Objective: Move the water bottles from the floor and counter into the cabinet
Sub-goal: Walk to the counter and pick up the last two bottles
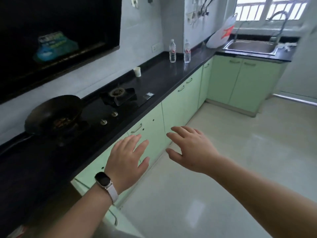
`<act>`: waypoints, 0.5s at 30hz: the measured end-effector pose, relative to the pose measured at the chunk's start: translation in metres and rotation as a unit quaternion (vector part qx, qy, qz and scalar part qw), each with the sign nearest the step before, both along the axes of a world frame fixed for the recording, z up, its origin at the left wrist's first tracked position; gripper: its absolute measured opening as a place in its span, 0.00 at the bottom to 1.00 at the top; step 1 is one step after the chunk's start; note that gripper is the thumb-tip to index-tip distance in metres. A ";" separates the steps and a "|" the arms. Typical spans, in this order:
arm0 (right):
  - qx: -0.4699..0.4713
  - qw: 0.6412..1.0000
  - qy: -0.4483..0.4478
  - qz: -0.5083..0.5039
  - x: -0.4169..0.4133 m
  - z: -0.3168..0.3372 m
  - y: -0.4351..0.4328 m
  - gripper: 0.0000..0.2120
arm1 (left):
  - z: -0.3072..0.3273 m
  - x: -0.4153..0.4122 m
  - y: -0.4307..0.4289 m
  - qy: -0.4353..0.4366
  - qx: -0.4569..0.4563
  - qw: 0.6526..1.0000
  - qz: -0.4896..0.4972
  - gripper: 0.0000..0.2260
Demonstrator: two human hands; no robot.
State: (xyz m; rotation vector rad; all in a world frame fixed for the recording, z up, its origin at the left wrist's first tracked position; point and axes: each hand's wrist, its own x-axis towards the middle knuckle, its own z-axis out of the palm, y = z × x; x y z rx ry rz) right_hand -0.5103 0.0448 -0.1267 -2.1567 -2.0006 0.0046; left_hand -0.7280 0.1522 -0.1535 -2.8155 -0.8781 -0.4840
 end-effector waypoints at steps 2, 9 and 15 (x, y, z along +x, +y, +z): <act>0.005 1.000 -0.002 -0.024 0.027 0.004 -0.008 0.28 | 0.005 0.033 0.006 0.000 0.007 1.000 -0.028 0.21; 0.043 0.994 -0.024 -0.096 0.099 0.020 -0.026 0.29 | 0.016 0.130 0.023 -0.005 0.024 0.993 -0.113 0.21; 0.059 0.987 -0.039 -0.146 0.150 0.013 -0.024 0.27 | 0.014 0.202 0.042 -0.024 0.032 0.985 -0.171 0.21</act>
